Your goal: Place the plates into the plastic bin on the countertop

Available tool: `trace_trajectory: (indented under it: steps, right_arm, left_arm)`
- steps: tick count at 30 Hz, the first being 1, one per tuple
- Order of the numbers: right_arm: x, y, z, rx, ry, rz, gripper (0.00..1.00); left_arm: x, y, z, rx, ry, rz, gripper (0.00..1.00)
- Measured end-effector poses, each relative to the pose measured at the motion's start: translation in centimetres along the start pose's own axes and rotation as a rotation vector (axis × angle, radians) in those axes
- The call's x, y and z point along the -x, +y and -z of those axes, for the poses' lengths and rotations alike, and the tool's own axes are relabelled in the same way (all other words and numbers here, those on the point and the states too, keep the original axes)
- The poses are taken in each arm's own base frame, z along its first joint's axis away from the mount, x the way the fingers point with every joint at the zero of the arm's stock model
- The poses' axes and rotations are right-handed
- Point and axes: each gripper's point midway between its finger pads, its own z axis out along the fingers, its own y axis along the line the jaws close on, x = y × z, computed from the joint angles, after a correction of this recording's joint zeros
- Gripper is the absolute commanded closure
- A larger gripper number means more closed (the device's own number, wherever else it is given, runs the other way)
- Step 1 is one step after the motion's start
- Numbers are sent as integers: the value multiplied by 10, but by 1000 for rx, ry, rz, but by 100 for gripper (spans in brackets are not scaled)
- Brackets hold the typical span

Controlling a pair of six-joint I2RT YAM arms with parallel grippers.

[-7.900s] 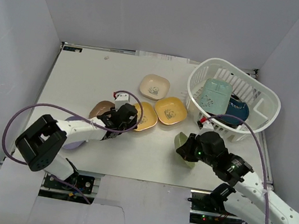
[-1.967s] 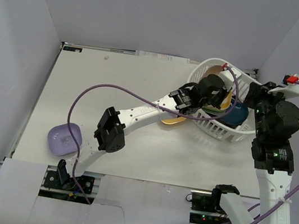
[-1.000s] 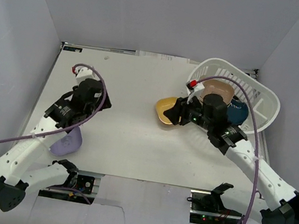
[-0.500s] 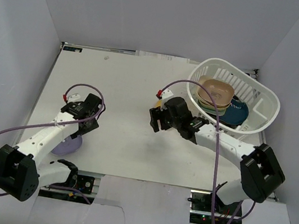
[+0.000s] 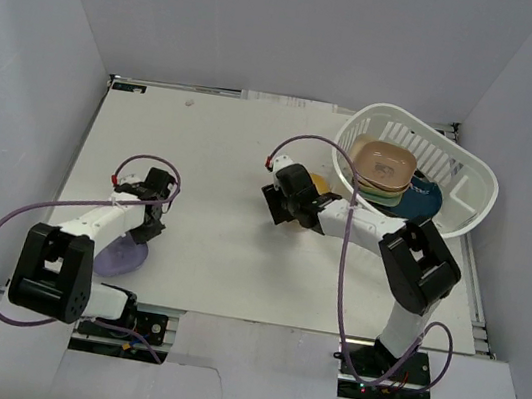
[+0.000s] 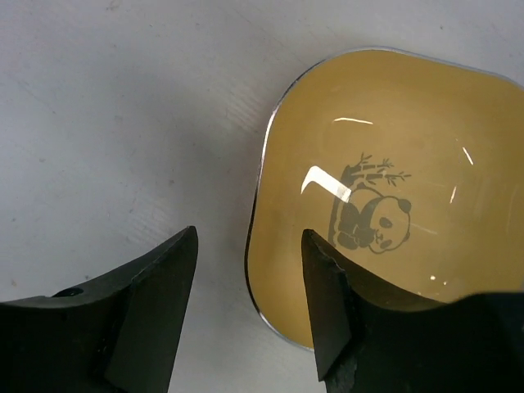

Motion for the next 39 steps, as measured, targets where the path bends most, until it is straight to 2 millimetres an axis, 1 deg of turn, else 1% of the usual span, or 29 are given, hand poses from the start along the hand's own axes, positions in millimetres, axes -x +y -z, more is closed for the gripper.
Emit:
trace_trajectory:
  steps: [1, 2, 3, 5, 7, 9, 10, 12, 14, 16, 17, 18, 20, 21, 22, 24, 25, 27, 28, 29, 30, 32, 33, 34, 35, 36, 37, 38, 39]
  right_arm:
    - [-1, 1, -5, 0, 7, 3, 46]
    - [-3, 1, -11, 0, 17, 11, 59]
    - [-4, 1, -16, 0, 27, 14, 68]
    - [-6, 3, -23, 5, 40, 19, 91]
    - [-1, 3, -25, 4, 33, 21, 92]
    - [17, 5, -20, 22, -11, 15, 92]
    - [26, 8, -15, 38, -36, 12, 92]
    - [43, 14, 3, 68, -79, 15, 92]
    - [70, 13, 28, 74, -143, 28, 92]
    - [107, 8, 62, 63, -235, 42, 92]
    - [130, 1, 82, 51, -295, 45, 92]
    - [150, -9, 101, 32, -347, 41, 92]
    - [189, -42, 141, -31, -461, 18, 92]
    - [200, -60, 156, -67, -500, 2, 92]
    - [207, -82, 170, -112, -531, -17, 92]
    - [205, -126, 184, -193, -543, -62, 92]
    - [198, -149, 185, -238, -531, -87, 92]
    - [176, -185, 177, -303, -477, -128, 91]
    - [161, -199, 169, -326, -433, -145, 89]
    - [145, -208, 160, -340, -384, -159, 87]
    - [129, -212, 149, -343, -334, -171, 85]
    - [106, -210, 131, -309, -258, -191, 67]
    - [99, -209, 125, -292, -233, -203, 58]
    - [94, -207, 122, -276, -217, -215, 40]
    - [92, -207, 121, -268, -210, -234, 33]
    - [90, -208, 122, -267, -203, -245, 28]
    - [91, -210, 125, -265, -204, -263, 26]
    - [94, -214, 130, -263, -210, -284, 27]
    - [98, -223, 138, -271, -223, -316, 29]
  left_arm:
    - [0, -1, -2, 3, 1, -5, 81]
    - [1, -2, -4, 3, -3, -11, 87]
    - [3, -2, -4, 5, -12, -18, 98]
    - [8, -2, -3, 7, -26, -27, 100]
    - [9, -1, -1, 1, -33, -36, 100]
    - [12, -3, 3, -20, -46, -37, 100]
    - [15, -5, 8, -45, -56, -33, 100]
    - [24, -12, 22, -114, -84, -21, 100]
    - [41, -29, 46, -221, -134, -2, 100]
    - [63, -53, 84, -338, -205, -7, 100]
    - [76, -70, 108, -409, -247, -14, 100]
    - [86, -86, 131, -472, -287, -28, 100]
    - [101, -127, 189, -614, -359, -71, 100]
    - [104, -152, 224, -698, -396, -102, 100]
    - [102, -166, 240, -738, -408, -126, 100]
    - [93, -205, 283, -831, -442, -188, 100]
    - [85, -224, 299, -867, -452, -223, 100]
    - [69, -258, 321, -910, -462, -294, 100]
    - [61, -275, 328, -925, -464, -325, 100]
    - [55, -290, 331, -928, -468, -354, 100]
    - [49, -305, 336, -936, -476, -379, 100]
    - [37, -332, 342, -945, -486, -426, 100]
    - [34, -343, 345, -954, -494, -439, 100]
    - [30, -354, 349, -962, -500, -452, 100]
    - [27, -363, 352, -970, -505, -464, 100]
    - [23, -370, 356, -979, -509, -473, 100]
    - [22, -378, 363, -996, -517, -475, 100]
    - [20, -383, 369, -1011, -522, -477, 100]
    - [18, -389, 378, -1030, -529, -475, 100]
